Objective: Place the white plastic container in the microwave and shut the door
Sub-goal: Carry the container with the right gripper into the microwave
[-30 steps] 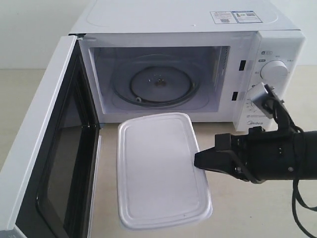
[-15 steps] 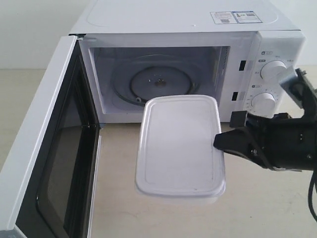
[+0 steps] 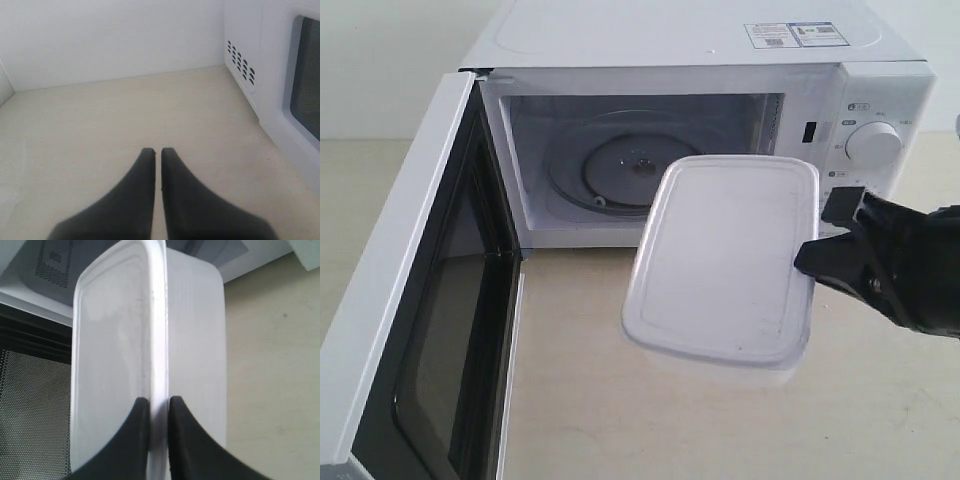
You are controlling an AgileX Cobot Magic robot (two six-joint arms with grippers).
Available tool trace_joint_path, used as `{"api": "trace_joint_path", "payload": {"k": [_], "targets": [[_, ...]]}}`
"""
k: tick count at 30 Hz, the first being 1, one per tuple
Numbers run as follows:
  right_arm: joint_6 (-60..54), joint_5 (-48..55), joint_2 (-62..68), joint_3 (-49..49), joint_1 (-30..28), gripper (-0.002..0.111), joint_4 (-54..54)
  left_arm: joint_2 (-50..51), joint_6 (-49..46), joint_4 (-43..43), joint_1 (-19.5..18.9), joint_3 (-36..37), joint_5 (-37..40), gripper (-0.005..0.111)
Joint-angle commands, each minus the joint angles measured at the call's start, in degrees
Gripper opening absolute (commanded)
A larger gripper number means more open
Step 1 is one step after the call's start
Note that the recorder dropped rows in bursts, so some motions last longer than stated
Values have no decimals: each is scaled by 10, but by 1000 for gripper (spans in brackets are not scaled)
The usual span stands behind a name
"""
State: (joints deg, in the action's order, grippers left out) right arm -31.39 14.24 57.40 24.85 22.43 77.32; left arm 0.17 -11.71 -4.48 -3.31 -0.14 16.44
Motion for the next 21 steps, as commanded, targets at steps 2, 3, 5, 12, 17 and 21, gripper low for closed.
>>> {"api": "trace_joint_path", "payload": {"k": [2, 3, 5, 12, 17, 21], "targets": [[142, -80, -22, -5, 73, 0, -96, -2, 6, -5, -1, 1, -1, 4], [154, -100, -25, -8, 86, 0, -96, -2, 6, -5, -1, 1, -1, 4], [177, -149, -31, -21, 121, 0, -107, -2, 6, -5, -1, 1, -1, 4], [195, -216, -36, -53, 176, 0, -117, -2, 6, -5, -1, 1, -1, 4], [194, -213, -36, -52, 176, 0, -117, -2, 6, -5, -1, 1, -1, 4], [304, -247, -36, -60, 188, 0, -208, -2, 6, -5, -1, 1, -1, 4]]}}
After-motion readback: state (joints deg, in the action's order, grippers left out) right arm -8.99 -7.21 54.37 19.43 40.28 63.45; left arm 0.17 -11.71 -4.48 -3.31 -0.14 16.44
